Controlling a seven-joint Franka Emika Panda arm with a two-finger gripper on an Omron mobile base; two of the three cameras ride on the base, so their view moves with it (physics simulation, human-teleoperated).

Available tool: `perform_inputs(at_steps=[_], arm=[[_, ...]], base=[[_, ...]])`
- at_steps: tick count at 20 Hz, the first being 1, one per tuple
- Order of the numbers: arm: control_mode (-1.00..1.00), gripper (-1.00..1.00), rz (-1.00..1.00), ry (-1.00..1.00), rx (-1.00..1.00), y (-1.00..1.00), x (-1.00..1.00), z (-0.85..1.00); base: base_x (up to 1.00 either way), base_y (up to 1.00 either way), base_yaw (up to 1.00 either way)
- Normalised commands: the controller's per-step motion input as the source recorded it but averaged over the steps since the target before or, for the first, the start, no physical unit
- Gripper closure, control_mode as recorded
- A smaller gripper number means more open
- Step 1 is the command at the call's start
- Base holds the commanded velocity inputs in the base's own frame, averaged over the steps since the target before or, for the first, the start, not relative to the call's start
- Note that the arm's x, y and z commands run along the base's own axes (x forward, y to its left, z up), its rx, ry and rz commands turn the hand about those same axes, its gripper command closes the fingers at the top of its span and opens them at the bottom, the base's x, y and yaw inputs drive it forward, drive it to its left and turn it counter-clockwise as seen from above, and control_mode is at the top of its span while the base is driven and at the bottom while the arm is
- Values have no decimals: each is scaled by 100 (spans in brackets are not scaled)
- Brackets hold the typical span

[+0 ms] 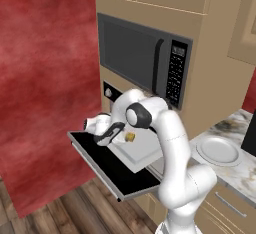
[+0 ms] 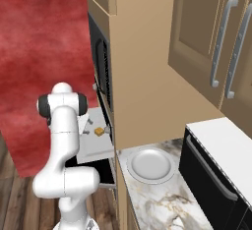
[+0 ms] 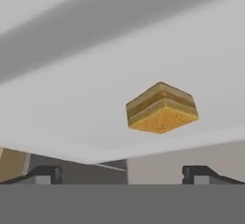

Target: Take the baked cake out of the oven and place it on the plate for cooling. Then close the oven door.

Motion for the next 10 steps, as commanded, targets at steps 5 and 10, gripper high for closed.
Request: perform_inputs(at_steps=[5, 10], arm=[[-100, -100, -2, -6, 0, -1, 16, -31], [-100, -100, -5, 0, 0, -9, 44, -9]], base=[[0, 0, 0], [0, 0, 0]])
